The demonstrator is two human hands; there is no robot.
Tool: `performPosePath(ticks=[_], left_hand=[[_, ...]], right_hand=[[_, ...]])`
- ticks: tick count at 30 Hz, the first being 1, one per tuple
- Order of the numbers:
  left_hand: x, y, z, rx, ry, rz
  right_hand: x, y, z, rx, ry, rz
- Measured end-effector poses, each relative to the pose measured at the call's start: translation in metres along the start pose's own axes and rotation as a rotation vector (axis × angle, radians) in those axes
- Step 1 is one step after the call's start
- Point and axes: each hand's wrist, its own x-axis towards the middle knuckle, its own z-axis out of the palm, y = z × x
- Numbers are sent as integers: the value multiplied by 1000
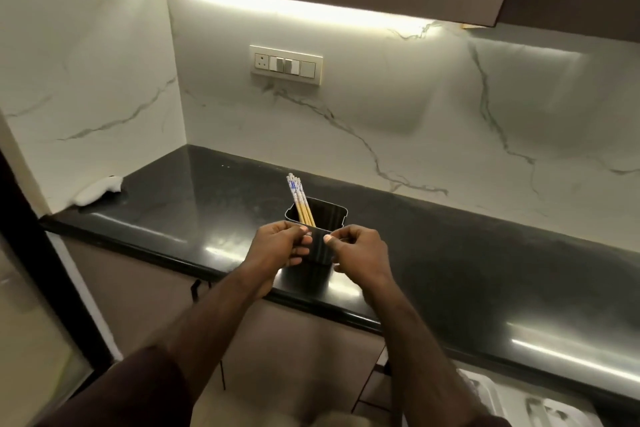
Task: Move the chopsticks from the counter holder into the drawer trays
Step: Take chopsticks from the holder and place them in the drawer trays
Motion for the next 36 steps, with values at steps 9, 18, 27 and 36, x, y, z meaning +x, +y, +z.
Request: performPosePath(ticks=[9, 18, 27, 36], left_hand=[[118, 10, -4, -92, -51, -31], [228, 7, -28, 66, 91, 5], [275, -15, -32, 149, 29, 0], [298, -26, -16, 185, -51, 3]], right_hand=[[104, -2, 36, -168, 80, 11], [192, 18, 90, -347, 99, 188], [226, 37, 124, -482, 62, 368], [236, 45, 125, -467, 81, 407]])
